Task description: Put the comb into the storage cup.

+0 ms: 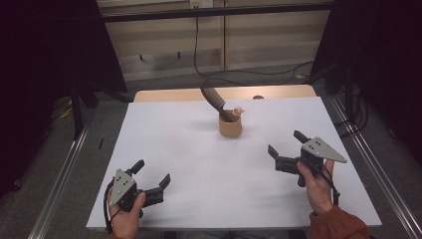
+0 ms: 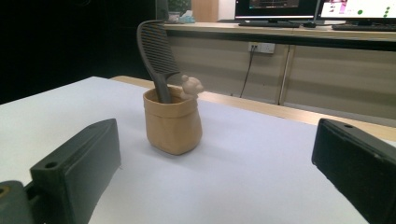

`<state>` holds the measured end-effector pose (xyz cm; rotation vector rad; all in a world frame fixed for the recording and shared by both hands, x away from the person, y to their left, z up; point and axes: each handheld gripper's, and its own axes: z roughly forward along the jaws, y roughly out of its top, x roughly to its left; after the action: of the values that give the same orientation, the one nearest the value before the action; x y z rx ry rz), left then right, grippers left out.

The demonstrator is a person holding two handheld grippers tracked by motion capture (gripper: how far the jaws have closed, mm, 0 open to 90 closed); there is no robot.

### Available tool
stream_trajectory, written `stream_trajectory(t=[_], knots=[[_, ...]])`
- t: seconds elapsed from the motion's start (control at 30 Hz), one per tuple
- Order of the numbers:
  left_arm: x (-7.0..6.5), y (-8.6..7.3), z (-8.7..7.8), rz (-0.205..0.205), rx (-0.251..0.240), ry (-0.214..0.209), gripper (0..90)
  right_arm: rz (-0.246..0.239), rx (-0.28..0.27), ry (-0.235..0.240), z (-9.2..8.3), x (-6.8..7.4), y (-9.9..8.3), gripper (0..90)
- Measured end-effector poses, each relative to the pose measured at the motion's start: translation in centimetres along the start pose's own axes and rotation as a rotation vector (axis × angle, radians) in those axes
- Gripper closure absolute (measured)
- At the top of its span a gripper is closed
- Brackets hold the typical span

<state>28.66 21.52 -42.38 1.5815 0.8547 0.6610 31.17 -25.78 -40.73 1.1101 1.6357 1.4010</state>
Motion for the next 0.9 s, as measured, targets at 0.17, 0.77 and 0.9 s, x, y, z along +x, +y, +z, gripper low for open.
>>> stream_trajectory(t=[0.17, 0.77, 0.9], knots=[[0.0, 0.0, 0.0, -0.002, 0.0, 0.0, 2.2, 0.005, -0.011, -0.01, -1.0, -0.4, -0.3, 0.5], [0.1, 0.0, -0.2, -0.004, -0.001, 0.007, 2.3, -0.013, -0.021, -0.091, -4.8, -1.0, -1.4, 0.5], [0.2, 0.0, -0.3, -0.003, -0.003, 0.014, 2.3, -0.017, -0.029, -0.098, -5.4, -1.1, -1.4, 0.5]])
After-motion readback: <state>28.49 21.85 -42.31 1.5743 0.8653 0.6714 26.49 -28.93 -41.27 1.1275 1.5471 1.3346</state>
